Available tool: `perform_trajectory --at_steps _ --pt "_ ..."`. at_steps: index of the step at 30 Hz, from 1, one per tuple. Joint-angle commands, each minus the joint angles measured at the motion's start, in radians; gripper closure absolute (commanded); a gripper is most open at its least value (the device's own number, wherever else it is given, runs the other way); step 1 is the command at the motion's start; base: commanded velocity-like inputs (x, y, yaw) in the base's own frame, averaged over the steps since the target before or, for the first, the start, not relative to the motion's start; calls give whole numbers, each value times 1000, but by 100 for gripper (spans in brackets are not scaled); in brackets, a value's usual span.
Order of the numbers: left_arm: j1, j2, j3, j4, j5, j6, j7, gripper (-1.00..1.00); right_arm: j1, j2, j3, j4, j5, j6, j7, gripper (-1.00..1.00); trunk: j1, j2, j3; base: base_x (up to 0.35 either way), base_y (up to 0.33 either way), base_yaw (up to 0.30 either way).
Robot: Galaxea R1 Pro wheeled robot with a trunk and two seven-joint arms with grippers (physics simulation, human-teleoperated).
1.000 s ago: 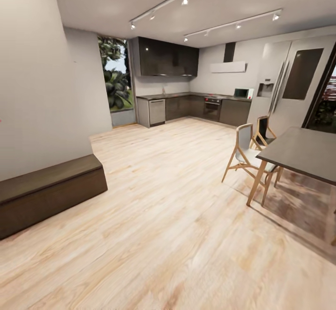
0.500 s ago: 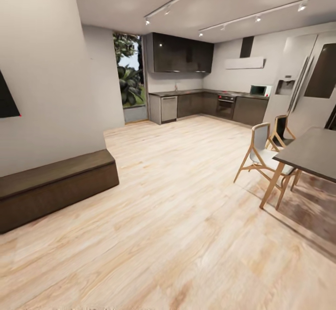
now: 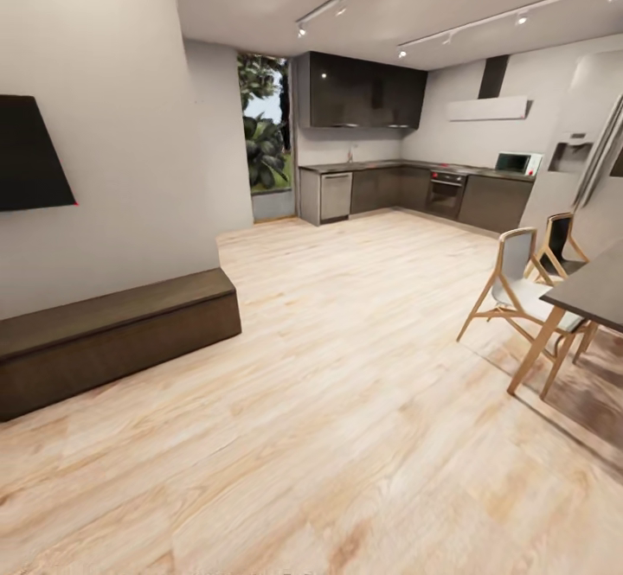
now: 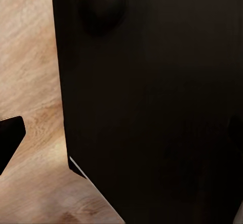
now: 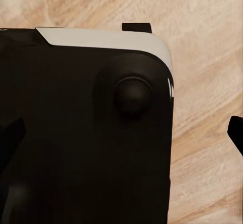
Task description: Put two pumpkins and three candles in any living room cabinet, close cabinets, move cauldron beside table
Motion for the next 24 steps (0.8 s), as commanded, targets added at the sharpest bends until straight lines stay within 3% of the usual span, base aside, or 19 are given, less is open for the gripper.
perform_trajectory --at_steps 1,24 --pt "0 0 0 0 0 0 0 -100 0 0 0 0 0 0 0 -100 0 0 -1 0 0 183" --pt "0 0 0 0 0 0 0 -100 0 1 0 0 -1 4 0 -100 0 0 -32 0 0 182"
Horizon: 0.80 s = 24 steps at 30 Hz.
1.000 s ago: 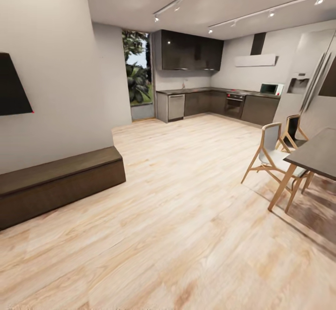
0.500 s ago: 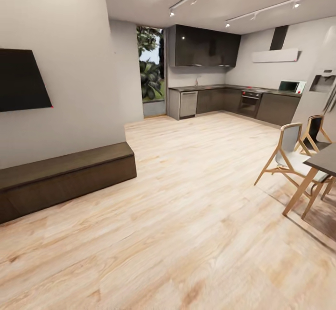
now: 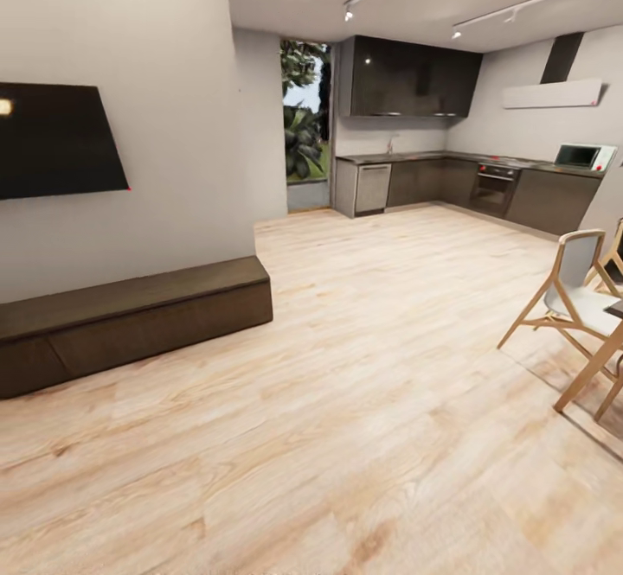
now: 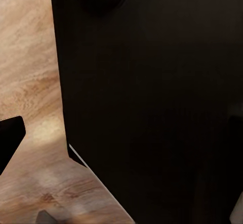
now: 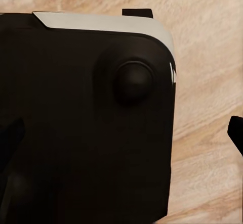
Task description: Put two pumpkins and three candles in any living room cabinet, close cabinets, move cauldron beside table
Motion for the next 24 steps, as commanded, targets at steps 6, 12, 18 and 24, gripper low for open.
perform_trajectory --at_steps 6,12,18,24 --pt "0 1 0 -1 0 0 0 -100 0 0 0 0 0 3 1 -100 0 0 -8 0 0 181" --pt "0 0 0 0 0 0 0 -100 0 1 0 0 0 4 0 -100 0 0 -16 0 0 180" --pt "0 1 0 0 0 0 0 -100 0 4 3 1 5 -1 1 -100 0 0 -20 0 0 92" --pt "0 2 0 0 0 0 0 -100 0 5 5 2 8 -6 2 -100 0 0 -20 -128 0 9"
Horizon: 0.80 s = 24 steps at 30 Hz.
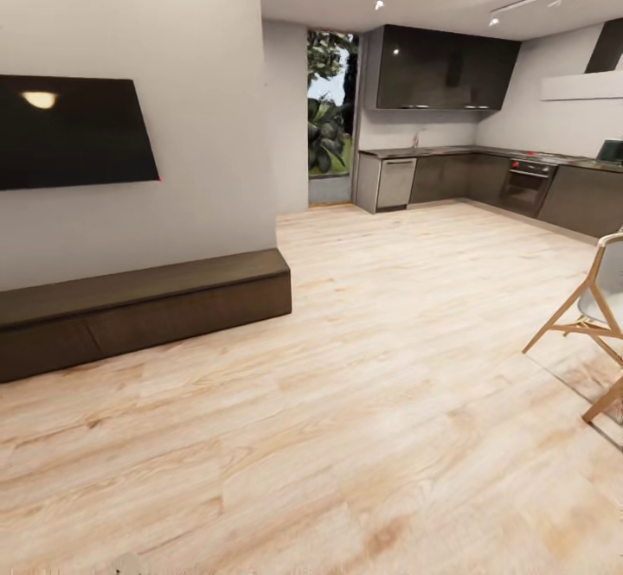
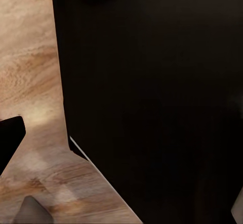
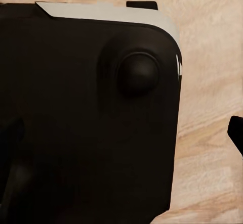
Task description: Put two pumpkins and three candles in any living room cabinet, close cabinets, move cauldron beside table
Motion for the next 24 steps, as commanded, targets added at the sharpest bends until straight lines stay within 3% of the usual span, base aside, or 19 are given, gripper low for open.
perform_trajectory --at_steps 1,12,24 --pt "0 0 0 0 0 0 0 -100 0 0 0 0 0 0 0 -100 0 0 0 -288 0 1" --pt "0 0 0 1 0 0 0 -100 0 -5 0 -1 2 -2 0 -100 0 0 0 -298 0 1" --pt "0 0 0 1 0 0 0 -100 0 1 2 1 3 -56 0 -100 0 0 -11 -32 0 152"
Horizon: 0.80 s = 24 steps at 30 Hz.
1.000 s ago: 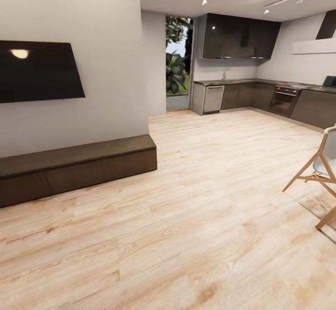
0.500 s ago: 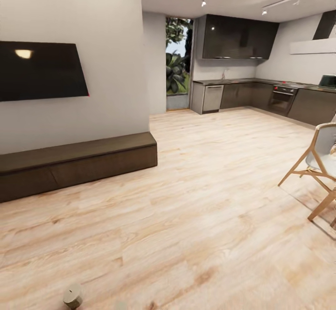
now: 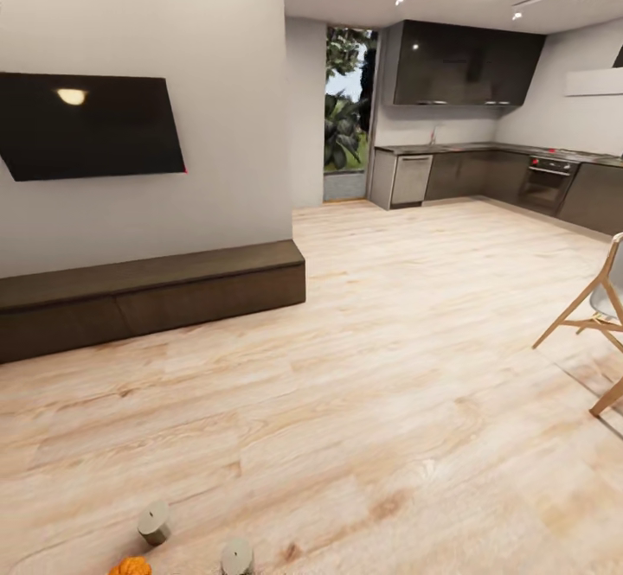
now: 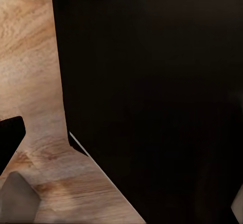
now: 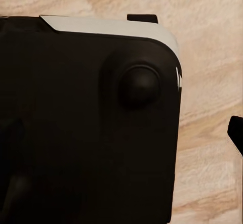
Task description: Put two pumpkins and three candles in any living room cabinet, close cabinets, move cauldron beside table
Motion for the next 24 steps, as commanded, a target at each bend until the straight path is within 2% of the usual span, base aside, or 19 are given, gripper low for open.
perform_trajectory --at_steps 1,24 --pt "0 0 0 0 0 0 0 -100 0 0 0 0 0 -1 0 -100 0 0 0 -1 0 257" --pt "0 -1 0 -3 0 0 -1 -100 -1 0 0 1 0 -3 0 -100 0 0 -1 0 0 282"
